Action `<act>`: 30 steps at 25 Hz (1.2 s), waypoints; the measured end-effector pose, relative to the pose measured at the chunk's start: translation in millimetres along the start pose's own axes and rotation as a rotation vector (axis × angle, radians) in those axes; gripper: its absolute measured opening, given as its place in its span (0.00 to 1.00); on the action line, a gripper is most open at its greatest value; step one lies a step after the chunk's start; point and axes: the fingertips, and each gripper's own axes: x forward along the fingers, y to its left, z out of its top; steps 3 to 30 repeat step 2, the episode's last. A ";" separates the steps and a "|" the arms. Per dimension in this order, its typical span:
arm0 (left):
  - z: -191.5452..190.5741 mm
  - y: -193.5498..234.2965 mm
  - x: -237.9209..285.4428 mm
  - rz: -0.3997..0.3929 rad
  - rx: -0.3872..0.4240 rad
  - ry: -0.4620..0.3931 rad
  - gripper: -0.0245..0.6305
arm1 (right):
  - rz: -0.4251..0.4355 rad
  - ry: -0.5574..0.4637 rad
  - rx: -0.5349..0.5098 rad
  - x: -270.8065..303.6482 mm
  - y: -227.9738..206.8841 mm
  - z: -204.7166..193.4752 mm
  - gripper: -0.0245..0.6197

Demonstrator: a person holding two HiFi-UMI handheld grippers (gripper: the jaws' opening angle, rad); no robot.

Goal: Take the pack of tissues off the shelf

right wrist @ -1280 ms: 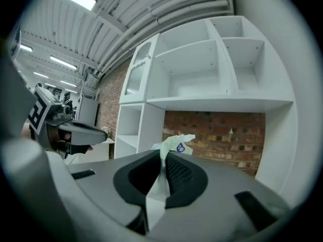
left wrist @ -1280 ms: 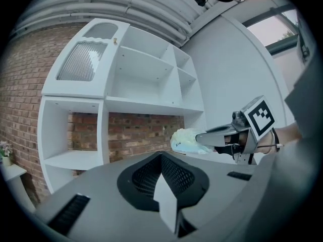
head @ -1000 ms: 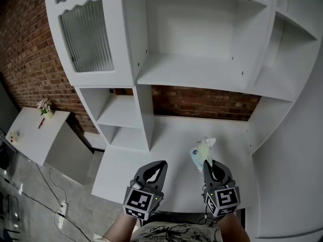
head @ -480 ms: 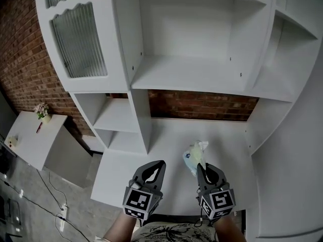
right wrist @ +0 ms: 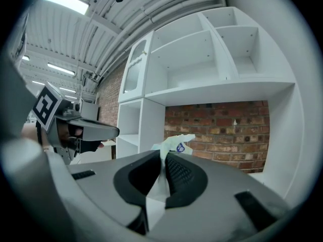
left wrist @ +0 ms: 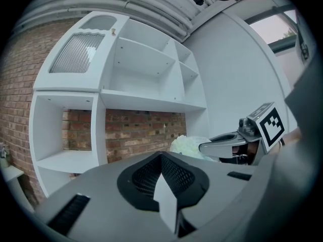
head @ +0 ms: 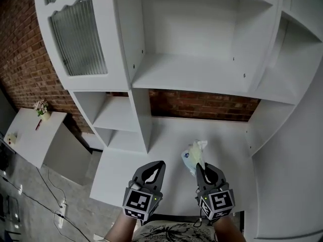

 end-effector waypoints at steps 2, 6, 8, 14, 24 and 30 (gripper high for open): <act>-1.4 -0.5 2.4 -0.008 0.001 0.006 0.06 | -0.003 0.002 -0.002 0.7 -1.4 -0.5 0.06; -1.4 -0.5 2.4 -0.008 0.001 0.006 0.06 | -0.003 0.002 -0.002 0.7 -1.4 -0.5 0.06; -1.4 -0.5 2.4 -0.008 0.001 0.006 0.06 | -0.003 0.002 -0.002 0.7 -1.4 -0.5 0.06; -1.4 -0.5 2.4 -0.008 0.001 0.006 0.06 | -0.003 0.002 -0.002 0.7 -1.4 -0.5 0.06; -1.4 -0.5 2.4 -0.008 0.001 0.006 0.06 | -0.003 0.002 -0.002 0.7 -1.4 -0.5 0.06; -1.4 -0.5 2.4 -0.008 0.001 0.006 0.06 | -0.003 0.002 -0.002 0.7 -1.4 -0.5 0.06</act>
